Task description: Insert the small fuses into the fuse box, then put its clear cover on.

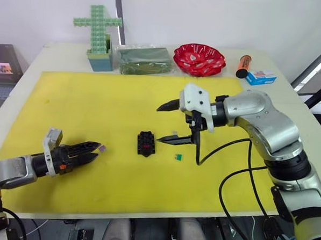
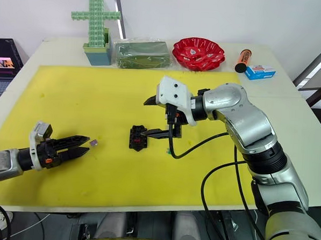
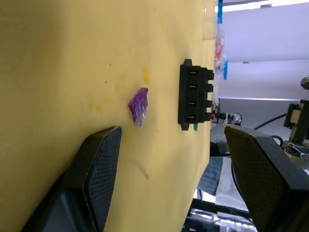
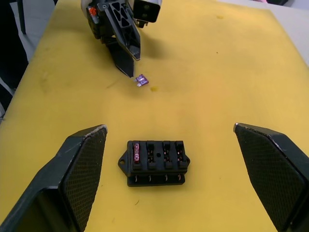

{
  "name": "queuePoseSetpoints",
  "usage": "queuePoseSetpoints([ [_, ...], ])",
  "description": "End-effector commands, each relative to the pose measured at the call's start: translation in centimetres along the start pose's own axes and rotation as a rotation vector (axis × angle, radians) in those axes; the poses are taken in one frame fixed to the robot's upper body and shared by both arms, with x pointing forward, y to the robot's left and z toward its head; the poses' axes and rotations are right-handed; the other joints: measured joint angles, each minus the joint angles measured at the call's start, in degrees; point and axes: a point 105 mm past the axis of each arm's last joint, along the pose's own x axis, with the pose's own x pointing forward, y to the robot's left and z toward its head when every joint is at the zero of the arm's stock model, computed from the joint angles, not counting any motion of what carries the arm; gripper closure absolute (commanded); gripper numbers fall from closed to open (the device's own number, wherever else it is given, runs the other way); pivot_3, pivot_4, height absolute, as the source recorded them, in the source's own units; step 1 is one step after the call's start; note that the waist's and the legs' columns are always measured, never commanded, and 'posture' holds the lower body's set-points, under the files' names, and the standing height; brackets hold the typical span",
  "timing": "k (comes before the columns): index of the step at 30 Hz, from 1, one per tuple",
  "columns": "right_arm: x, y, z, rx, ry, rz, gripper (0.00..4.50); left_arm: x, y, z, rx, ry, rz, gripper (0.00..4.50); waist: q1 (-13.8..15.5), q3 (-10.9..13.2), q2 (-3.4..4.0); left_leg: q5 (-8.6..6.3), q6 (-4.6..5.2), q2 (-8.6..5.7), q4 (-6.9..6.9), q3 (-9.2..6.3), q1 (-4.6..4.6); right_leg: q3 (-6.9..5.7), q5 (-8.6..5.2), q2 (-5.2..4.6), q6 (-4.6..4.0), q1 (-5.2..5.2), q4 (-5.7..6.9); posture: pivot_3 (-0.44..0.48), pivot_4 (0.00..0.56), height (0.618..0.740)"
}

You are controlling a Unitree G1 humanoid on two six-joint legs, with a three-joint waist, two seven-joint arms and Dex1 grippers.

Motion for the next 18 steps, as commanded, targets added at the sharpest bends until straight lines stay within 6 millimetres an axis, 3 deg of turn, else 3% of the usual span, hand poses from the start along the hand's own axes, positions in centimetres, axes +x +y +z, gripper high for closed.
queuePoseSetpoints([
  [1,-0.3,-0.1,1.1,-0.047,-0.021,-0.021,0.00,0.6,0.4,0.0,-0.006,-0.005,0.018,0.94,0.34,0.00,0.01,0.00,0.00,0.00,0.01,0.00,0.00,0.00,-0.01,0.00,-0.03,0.01,0.00,0.000,0.150,0.740],
  [18,0.0,-0.2,1.2,-0.042,-0.033,-0.026,0.00,1.8,1.1,0.3,0.049,-0.026,0.075,0.94,0.77,-0.03,0.05,0.03,-0.05,-0.07,0.02,-0.04,0.01,-0.01,-0.02,-0.03,-0.10,0.08,-0.02,0.000,0.150,0.740],
])
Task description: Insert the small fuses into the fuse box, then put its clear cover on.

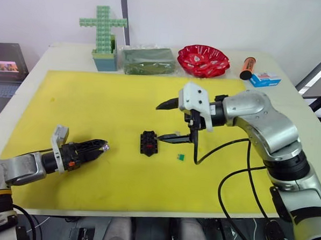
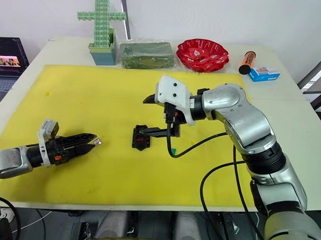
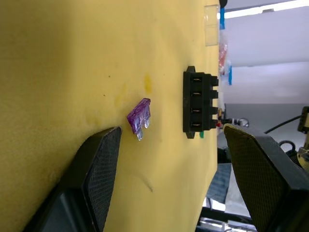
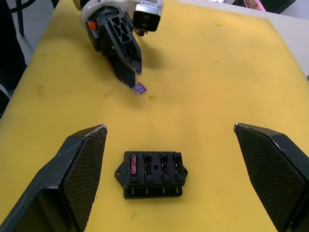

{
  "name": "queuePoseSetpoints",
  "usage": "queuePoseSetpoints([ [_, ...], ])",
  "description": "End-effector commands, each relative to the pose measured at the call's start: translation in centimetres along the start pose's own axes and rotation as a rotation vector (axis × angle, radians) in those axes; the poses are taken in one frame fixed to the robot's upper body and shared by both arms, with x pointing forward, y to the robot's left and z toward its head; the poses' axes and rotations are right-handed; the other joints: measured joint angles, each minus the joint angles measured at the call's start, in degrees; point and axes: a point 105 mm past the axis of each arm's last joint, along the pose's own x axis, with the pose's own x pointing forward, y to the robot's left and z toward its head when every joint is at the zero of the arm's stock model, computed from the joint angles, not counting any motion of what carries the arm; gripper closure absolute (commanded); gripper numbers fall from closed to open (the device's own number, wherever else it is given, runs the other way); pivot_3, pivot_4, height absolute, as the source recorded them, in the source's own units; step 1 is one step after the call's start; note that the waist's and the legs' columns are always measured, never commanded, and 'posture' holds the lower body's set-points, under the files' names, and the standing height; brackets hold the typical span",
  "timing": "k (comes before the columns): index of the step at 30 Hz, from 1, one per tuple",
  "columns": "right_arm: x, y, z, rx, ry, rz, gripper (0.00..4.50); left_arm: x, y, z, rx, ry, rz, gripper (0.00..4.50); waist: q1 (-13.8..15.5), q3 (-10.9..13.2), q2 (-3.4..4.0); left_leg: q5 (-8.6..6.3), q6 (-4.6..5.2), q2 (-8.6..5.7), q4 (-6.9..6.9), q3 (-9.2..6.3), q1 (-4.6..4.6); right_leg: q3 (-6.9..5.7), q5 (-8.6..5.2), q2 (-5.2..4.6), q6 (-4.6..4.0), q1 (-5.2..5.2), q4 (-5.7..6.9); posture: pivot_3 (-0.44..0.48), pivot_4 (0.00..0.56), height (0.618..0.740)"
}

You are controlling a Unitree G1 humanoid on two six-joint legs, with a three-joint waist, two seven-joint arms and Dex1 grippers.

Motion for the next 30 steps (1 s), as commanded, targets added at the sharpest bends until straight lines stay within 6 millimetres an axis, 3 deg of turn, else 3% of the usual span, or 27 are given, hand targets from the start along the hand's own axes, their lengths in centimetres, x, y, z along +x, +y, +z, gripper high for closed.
queuePoseSetpoints([
  [1,-0.1,-0.1,1.1,-0.041,-0.023,-0.008,0.00,0.5,0.9,0.2,0.002,-0.014,0.050,0.94,0.00,0.00,0.00,0.00,0.00,0.00,0.00,0.00,0.00,0.00,0.00,0.00,0.00,0.00,0.00,0.000,0.150,0.740],
  [13,0.0,0.1,1.1,-0.032,-0.028,-0.007,0.00,1.0,1.2,0.1,0.030,-0.009,0.064,0.94,0.06,-0.02,0.03,0.01,-0.01,-0.01,0.00,-0.04,0.00,-0.02,-0.01,-0.01,-0.01,0.02,0.00,0.000,0.150,0.740],
  [16,0.0,0.1,1.1,-0.029,-0.030,-0.008,0.00,1.1,1.6,0.1,0.039,-0.017,0.083,1.54,0.05,-0.02,0.04,0.01,-0.01,-0.02,0.00,-0.05,0.01,-0.04,-0.01,-0.03,-0.02,0.03,0.00,0.000,0.150,0.740],
  [18,0.0,0.0,1.1,-0.028,-0.030,-0.007,0.00,1.1,1.8,0.0,0.043,-0.019,0.090,2.18,0.04,-0.02,0.04,0.01,-0.01,-0.02,0.00,-0.06,0.00,-0.04,-0.01,-0.03,-0.02,0.03,0.00,0.000,0.150,0.740],
  [27,0.0,0.0,1.2,-0.032,-0.031,-0.007,0.00,1.2,2.4,-0.2,0.056,-0.019,0.118,2.18,0.06,-0.02,0.06,0.01,-0.01,-0.03,-0.01,-0.07,0.01,-0.06,-0.02,-0.06,-0.03,0.04,-0.02,0.000,0.150,0.740],
  [30,0.0,0.0,1.2,-0.033,-0.032,-0.007,0.00,1.2,2.4,-0.3,0.057,-0.016,0.109,3.08,-0.03,-0.02,0.06,0.01,-0.01,-0.03,-0.02,-0.08,0.01,-0.06,-0.02,-0.07,-0.03,0.03,-0.02,0.000,0.150,0.740],
])
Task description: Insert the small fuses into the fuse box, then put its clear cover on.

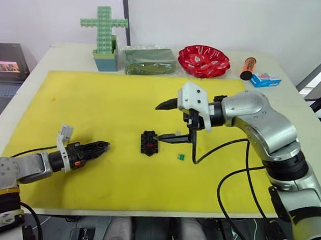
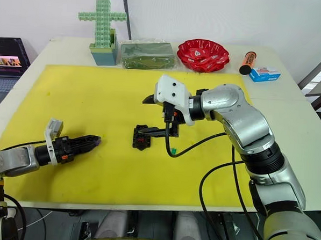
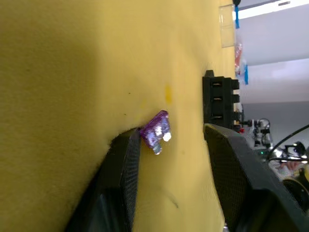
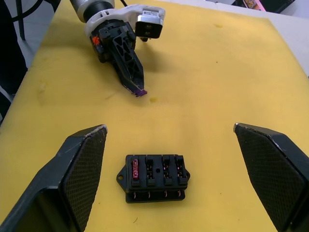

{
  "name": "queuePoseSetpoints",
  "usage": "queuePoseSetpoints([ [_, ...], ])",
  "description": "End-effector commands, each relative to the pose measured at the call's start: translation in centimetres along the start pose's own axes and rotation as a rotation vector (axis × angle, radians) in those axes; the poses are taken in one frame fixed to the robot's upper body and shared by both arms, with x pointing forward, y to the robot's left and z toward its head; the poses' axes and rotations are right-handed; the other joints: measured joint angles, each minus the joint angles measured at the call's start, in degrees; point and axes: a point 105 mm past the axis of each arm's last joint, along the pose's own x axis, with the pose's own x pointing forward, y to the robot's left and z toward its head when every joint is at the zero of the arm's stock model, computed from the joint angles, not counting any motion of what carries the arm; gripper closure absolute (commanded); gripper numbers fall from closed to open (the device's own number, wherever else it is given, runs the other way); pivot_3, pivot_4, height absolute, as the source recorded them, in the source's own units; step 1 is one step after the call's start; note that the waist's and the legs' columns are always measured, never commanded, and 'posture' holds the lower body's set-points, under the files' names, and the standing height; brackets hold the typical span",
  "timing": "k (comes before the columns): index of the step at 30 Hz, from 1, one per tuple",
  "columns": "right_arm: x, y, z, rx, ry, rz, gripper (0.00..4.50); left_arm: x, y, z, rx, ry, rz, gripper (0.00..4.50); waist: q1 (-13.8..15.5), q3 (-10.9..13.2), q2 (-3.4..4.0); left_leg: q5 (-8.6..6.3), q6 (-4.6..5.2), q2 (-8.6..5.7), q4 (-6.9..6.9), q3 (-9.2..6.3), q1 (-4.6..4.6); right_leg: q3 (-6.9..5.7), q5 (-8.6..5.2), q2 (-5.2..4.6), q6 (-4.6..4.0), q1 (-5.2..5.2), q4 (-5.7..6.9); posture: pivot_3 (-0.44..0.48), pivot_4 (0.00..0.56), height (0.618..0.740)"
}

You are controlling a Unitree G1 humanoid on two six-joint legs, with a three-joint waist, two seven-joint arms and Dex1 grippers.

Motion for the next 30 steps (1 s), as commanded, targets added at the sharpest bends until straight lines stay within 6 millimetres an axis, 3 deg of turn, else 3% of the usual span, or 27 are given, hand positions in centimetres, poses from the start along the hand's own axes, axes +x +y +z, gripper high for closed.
queuePoseSetpoints([
  [1,-0.14,-0.03,1.25,-0.052,-0.029,-0.003,0.00,0.23,1.29,-0.40,-0.018,0.002,0.053,3.08,-0.07,0.00,0.00,0.00,0.00,0.00,-0.01,0.00,0.00,0.00,0.00,0.00,0.00,0.00,0.00,0.000,0.150,0.740],
  [7,-0.14,-0.03,1.25,-0.053,-0.028,-0.004,0.00,-0.04,1.50,-0.27,-0.014,-0.004,0.058,3.08,-0.09,0.01,0.02,0.00,0.00,0.00,-0.02,0.01,0.00,-0.01,0.00,0.00,0.00,-0.03,0.00,0.000,0.150,0.740],
  [11,-0.12,-0.07,1.18,-0.054,-0.025,-0.004,0.00,-0.16,1.72,-0.27,-0.010,-0.004,0.069,3.92,-0.17,0.01,0.03,0.00,0.00,0.01,-0.04,0.01,0.00,-0.01,-0.01,0.00,-0.01,-0.04,-0.02,0.000,0.150,0.740],
  [21,-0.13,-0.04,1.20,-0.058,-0.025,0.000,0.00,-0.39,1.77,-0.34,0.005,0.002,0.072,3.92,-0.27,0.01,0.08,0.00,0.00,0.04,-0.08,0.03,0.01,-0.01,-0.01,0.02,-0.01,-0.09,-0.02,0.000,0.150,0.740],
  [24,-0.11,0.00,1.18,-0.058,-0.025,0.003,0.00,-0.45,1.78,-0.37,0.010,0.001,0.073,4.46,-0.29,0.01,0.09,0.00,0.00,0.06,-0.09,0.05,0.01,-0.01,-0.01,0.02,-0.01,-0.12,-0.02,0.000,0.150,0.740],
  [30,-0.09,0.08,1.04,-0.055,-0.021,0.004,0.00,-0.67,1.07,-0.30,0.054,0.007,0.049,4.49,-0.34,0.01,0.12,0.00,0.00,0.09,-0.10,0.08,0.00,-0.01,-0.01,0.02,-0.02,-0.15,-0.03,0.000,0.150,0.740],
])
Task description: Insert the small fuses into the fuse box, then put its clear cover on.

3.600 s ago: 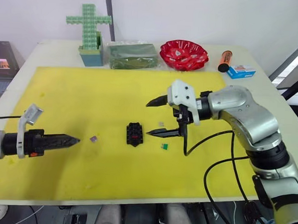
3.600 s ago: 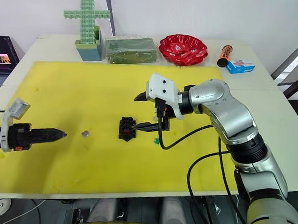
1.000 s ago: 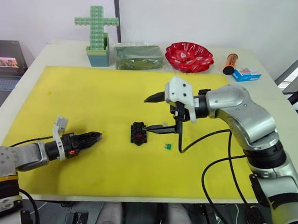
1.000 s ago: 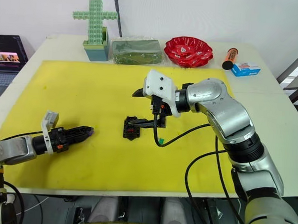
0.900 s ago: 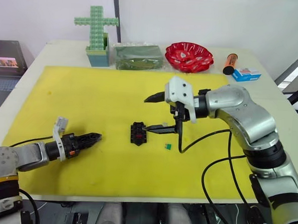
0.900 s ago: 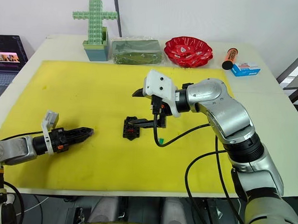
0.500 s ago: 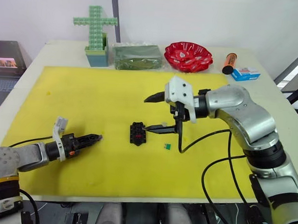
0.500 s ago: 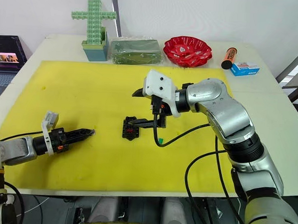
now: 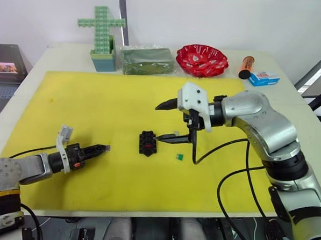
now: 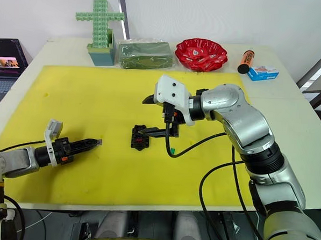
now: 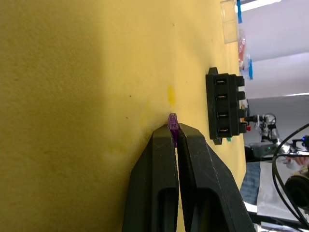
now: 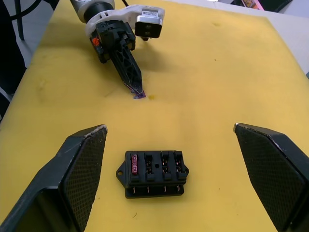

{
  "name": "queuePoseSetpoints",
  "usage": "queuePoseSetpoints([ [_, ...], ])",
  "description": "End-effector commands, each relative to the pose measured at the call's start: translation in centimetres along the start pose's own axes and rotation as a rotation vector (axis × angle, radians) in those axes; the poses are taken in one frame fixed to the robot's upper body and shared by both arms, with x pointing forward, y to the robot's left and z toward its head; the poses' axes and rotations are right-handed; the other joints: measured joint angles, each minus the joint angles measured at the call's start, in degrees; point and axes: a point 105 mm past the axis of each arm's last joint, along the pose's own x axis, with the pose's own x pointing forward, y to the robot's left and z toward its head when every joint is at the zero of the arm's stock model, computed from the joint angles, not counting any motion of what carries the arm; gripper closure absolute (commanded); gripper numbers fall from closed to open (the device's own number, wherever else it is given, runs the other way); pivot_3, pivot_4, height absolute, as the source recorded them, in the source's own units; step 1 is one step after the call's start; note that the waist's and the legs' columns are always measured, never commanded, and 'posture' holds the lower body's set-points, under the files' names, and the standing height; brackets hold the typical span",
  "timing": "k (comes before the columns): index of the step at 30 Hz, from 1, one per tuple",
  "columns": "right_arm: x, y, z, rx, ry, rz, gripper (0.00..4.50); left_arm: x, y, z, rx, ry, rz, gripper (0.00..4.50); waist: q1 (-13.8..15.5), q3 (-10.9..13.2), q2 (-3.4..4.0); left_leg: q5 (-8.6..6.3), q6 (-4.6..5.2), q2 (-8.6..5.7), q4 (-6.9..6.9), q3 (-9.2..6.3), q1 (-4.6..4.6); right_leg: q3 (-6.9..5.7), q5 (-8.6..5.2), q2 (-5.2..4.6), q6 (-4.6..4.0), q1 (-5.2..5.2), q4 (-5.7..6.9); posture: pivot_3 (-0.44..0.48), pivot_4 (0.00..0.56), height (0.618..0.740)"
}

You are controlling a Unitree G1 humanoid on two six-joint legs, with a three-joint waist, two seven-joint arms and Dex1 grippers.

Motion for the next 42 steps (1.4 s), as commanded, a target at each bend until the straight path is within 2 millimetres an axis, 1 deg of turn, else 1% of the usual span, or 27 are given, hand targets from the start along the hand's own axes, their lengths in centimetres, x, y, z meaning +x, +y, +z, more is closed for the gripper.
queuePoseSetpoints([
  [1,-0.1,0.0,1.0,-0.049,-0.022,-0.001,0.00,-0.5,0.8,-0.1,0.025,0.007,0.061,4.49,-0.02,0.00,0.00,0.00,0.00,0.01,0.00,0.00,0.00,0.00,0.00,0.00,0.00,-0.01,-0.01,0.000,0.150,0.740],
  [4,-0.1,0.0,1.0,-0.048,-0.023,-0.002,0.00,-0.5,0.0,0.3,0.075,-0.003,0.035,4.49,-0.11,0.00,0.00,0.00,0.00,0.03,-0.02,0.02,-0.01,0.00,0.00,0.01,-0.01,-0.03,-0.01,0.000,0.150,0.740],
  [6,-0.1,-0.1,1.0,-0.043,-0.024,-0.005,0.00,-0.6,-2.0,1.0,0.222,-0.042,-0.043,4.49,-0.20,0.01,-0.02,0.00,0.00,0.05,-0.02,0.03,-0.04,0.00,0.00,0.01,-0.01,-0.07,-0.03,0.000,0.150,0.740],
  [8,-0.4,-0.2,1.0,-0.012,-0.030,-0.009,0.00,-0.5,-4.7,1.1,0.366,-0.043,-0.147,4.49,-0.19,0.06,-0.08,0.00,-0.01,0.08,-0.03,0.04,-0.08,0.00,-0.04,0.00,-0.13,-0.12,-0.04,0.000,0.150,0.740],
  [9,-0.5,-0.3,1.1,0.014,-0.037,-0.010,0.00,-0.5,-5.9,1.0,0.424,-0.038,-0.195,4.49,-0.10,0.07,-0.10,0.00,-0.01,0.10,-0.03,0.04,-0.12,-0.01,-0.03,0.00,-0.16,-0.16,-0.05,0.000,0.150,0.740],
  [10,-0.6,-0.3,1.2,0.031,-0.042,-0.010,0.00,-0.4,-6.6,0.9,0.461,-0.033,-0.227,4.49,0.00,0.07,-0.10,-0.01,-0.01,0.12,-0.03,0.04,-0.14,-0.02,-0.03,0.00,-0.18,-0.17,-0.08,0.000,0.150,0.740],
  [13,-1.2,-0.4,2.0,0.193,-0.070,0.026,0.00,0.0,-9.8,-0.3,0.622,0.069,-0.345,4.49,-0.15,0.10,-0.06,-0.01,-0.02,0.18,-0.07,0.04,-0.14,-0.02,-0.01,-0.16,-0.22,-0.16,-0.17,0.000,0.150,0.740],
  [16,-1.9,0.4,3.2,0.324,-0.086,0.125,0.00,0.6,-11.7,-1.2,0.757,0.143,-0.420,4.49,-0.23,0.16,0.04,-0.02,0.00,0.17,-0.11,0.05,-0.17,0.00,0.06,-0.21,-0.31,-0.15,-0.38,0.000,0.150,0.740],
  [18,-2.2,0.5,4.1,0.386,-0.097,0.153,0.00,1.0,-12.5,-1.4,0.829,0.169,-0.458,4.49,-0.29,0.15,0.04,-0.03,0.02,0.17,-0.18,0.05,-0.17,-0.01,0.09,-0.18,-0.34,-0.12,-0.52,0.000,0.150,0.740],
  [20,-2.4,0.3,4.7,0.413,-0.098,0.154,0.00,1.4,-12.9,-1.3,0.878,0.184,-0.473,4.49,-0.36,0.15,0.03,-0.04,0.04,0.15,-0.21,0.07,-0.17,-0.01,0.09,-0.15,-0.34,-0.12,-0.59,0.000,0.150,0.740],
  [22,-2.4,0.2,5.0,0.435,-0.084,0.160,0.00,1.9,-14.0,-0.7,0.915,0.174,-0.512,4.49,-0.40,0.16,0.03,-0.05,0.05,0.09,-0.25,0.09,-0.18,-0.01,0.09,-0.08,-0.33,-0.12,-0.64,0.000,0.150,0.740],
  [25,-2.2,0.2,4.9,0.448,-0.028,0.143,0.00,2.5,-16.1,0.4,0.985,0.149,-0.577,4.49,-0.23,0.17,0.02,-0.05,0.06,0.11,-0.24,0.15,-0.24,-0.02,0.09,0.10,-0.32,-0.12,-0.66,0.000,0.150,0.740],
  [28,-2.1,0.2,5.0,0.465,-0.002,0.142,0.00,2.8,-17.7,0.9,1.027,0.133,-0.627,4.49,-0.30,0.17,0.02,-0.05,0.07,0.13,-0.24,0.15,-0.25,-0.02,0.10,0.17,-0.30,-0.12,-0.67,0.000,0.150,0.740],
  [30,-2.0,0.0,5.1,0.480,0.003,0.128,0.00,2.9,-18.5,1.0,1.040,0.132,-0.653,4.49,-0.49,0.17,0.01,-0.04,0.07,0.13,-0.23,0.15,-0.25,-0.01,0.11,0.19,-0.28,-0.12,-0.66,0.000,0.150,0.740],
  [33,-2.0,-0.6,5.2,0.508,-0.002,0.095,0.58,2.8,-18.9,0.7,1.056,0.145,-0.679,4.50,-1.16,0.17,0.01,-0.04,0.07,0.14,-0.24,0.15,-0.25,-0.02,0.19,0.22,-0.12,-0.12,-0.63,0.000,0.150,0.740],
  [37,-2.1,-0.5,5.3,0.518,0.006,0.102,1.90,2.8,-18.7,0.6,1.058,0.153,-0.672,4.50,-1.31,0.17,0.01,-0.05,0.08,0.15,-0.24,0.13,-0.25,-0.02,0.20,0.25,-0.08,-0.12,-0.60,0.000,0.150,0.740],
  [42,-2.0,-0.4,5.5,0.523,0.003,0.106,1.90,2.9,-18.3,0.3,1.065,0.161,-0.666,4.50,-1.30,0.17,0.01,-0.05,0.08,0.15,-0.24,0.13,-0.25,-0.01,0.20,0.25,-0.08,-0.12,-0.60,0.000,0.150,0.740],
])
